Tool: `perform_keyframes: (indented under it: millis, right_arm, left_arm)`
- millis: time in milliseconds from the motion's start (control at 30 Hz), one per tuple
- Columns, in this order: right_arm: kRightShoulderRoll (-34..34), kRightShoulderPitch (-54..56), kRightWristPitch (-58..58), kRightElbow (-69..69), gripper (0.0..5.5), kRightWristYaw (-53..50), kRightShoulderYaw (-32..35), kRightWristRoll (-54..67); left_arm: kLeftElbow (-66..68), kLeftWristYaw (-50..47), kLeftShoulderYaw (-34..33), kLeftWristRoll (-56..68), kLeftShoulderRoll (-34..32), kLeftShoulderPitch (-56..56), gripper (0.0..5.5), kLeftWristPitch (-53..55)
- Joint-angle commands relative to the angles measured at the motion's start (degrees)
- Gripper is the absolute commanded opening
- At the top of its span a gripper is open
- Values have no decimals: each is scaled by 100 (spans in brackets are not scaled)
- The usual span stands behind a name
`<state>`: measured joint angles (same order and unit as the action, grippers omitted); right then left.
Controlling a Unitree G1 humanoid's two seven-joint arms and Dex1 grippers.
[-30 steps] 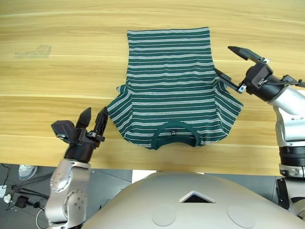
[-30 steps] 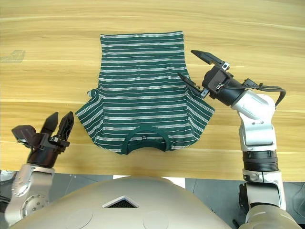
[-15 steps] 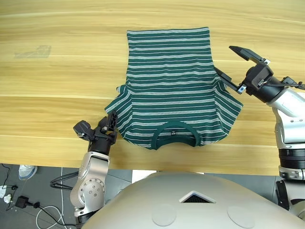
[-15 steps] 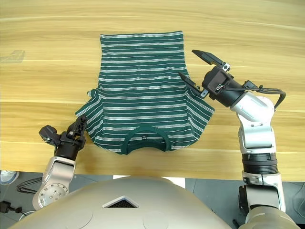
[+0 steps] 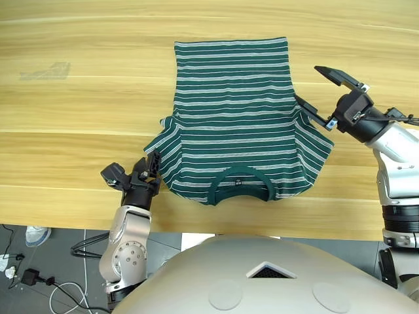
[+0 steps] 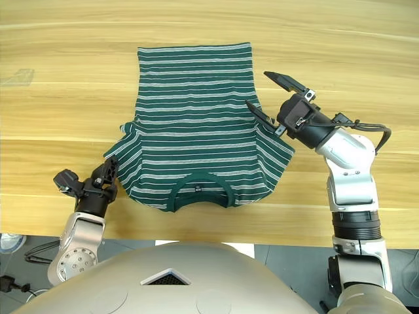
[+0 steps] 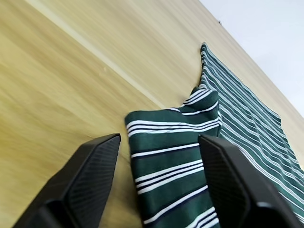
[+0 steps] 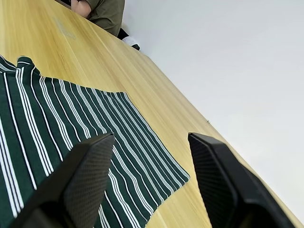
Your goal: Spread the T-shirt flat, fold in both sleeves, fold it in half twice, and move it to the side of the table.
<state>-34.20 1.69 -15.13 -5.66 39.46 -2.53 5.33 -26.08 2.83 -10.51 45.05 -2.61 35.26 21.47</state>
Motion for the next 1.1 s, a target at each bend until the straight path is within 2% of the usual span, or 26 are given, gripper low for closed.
perform_keyframes:
  millis: [33, 367, 1000, 1100]
  right_arm:
    - [17, 107, -62, 46, 287, 1, -19, -93]
    - [18, 54, -143, 131, 287, -25, -23, -127]
    - [55, -131, -248, 192, 287, -99, 0, -201]
    - [85, -131, -246, 220, 287, -100, -22, -221]
  left_arm:
    - [214, -69, -57, -131, 71, -205, 304, 24]
    - [473, -58, -164, -217, 183, -507, 304, -20]
    - [584, 94, -165, -603, 289, -615, 17, -128]
    - [620, 122, -175, -668, 296, -645, 2, -177]
